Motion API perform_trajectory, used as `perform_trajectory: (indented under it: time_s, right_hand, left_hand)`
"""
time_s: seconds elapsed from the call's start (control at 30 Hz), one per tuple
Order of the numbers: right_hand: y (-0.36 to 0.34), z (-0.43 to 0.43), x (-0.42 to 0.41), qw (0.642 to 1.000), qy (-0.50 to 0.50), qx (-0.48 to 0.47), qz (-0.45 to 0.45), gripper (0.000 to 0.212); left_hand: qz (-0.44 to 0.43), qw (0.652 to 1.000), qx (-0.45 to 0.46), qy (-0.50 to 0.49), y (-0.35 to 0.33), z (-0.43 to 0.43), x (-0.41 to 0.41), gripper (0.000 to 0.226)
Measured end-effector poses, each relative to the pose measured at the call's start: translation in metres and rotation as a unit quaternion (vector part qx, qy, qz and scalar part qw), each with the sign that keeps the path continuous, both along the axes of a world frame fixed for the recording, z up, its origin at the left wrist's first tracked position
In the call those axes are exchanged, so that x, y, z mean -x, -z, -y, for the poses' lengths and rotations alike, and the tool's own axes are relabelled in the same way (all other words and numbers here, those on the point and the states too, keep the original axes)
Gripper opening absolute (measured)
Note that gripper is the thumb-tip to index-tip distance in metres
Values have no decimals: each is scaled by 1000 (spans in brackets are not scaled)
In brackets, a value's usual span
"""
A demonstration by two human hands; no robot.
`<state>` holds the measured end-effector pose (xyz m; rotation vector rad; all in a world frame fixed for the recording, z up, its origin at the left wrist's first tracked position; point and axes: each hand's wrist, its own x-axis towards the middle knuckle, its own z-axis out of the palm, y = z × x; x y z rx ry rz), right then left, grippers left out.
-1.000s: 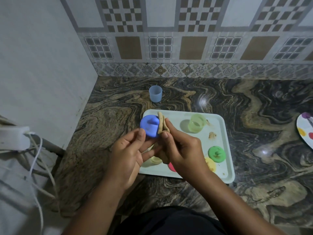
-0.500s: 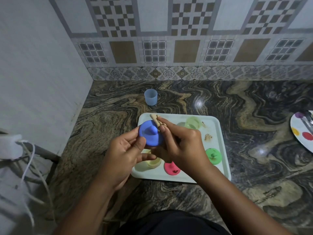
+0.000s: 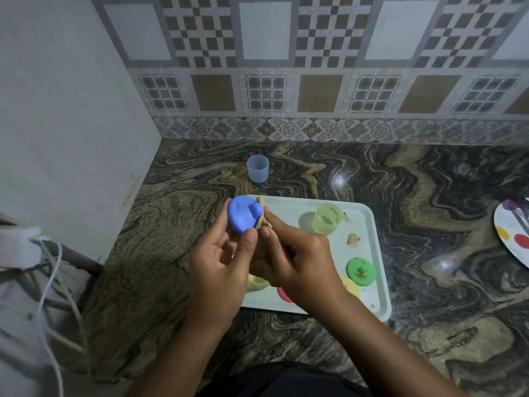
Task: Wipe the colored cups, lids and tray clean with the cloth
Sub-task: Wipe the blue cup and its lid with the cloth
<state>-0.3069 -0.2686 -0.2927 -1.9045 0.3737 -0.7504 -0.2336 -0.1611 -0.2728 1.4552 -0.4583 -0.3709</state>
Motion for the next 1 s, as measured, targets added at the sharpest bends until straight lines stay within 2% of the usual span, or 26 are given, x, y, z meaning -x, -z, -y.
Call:
perform_trajectory:
  time_s: [0.13, 0.23, 0.37, 0.53, 0.57, 0.73, 0.83, 1.0]
  right_hand:
    - [-1, 0, 3, 1000, 14, 21, 6, 26]
    - [-6, 5, 4, 997, 48, 53, 4, 30]
    - [-4, 9, 4, 996, 62, 63, -4, 30]
    - [0, 9, 2, 997, 58, 41, -13, 32]
    - [2, 9, 3, 998, 50, 36, -11, 32]
    - [7, -1, 10, 996, 31, 82, 30, 38]
    - [8, 3, 9, 995, 40, 84, 30, 36]
    - [-3, 10, 8, 997, 49, 53, -20, 30]
  left_hand:
    - [-2, 1000, -17, 22, 1, -1, -3, 41]
    - [-63, 996, -17, 61, -1, -4, -8, 37]
    - [-145, 987, 7, 64, 0, -7, -11, 38]
    - [-108, 991, -1, 75, -2, -2, 0, 66]
    - [-112, 992, 2, 59, -1, -1, 0, 65]
    - [-144, 989, 11, -17, -2, -2, -10, 33]
    - [-150, 989, -1, 12, -2, -5, -12, 32]
    - [-149, 987, 5, 53, -1, -8, -8, 34]
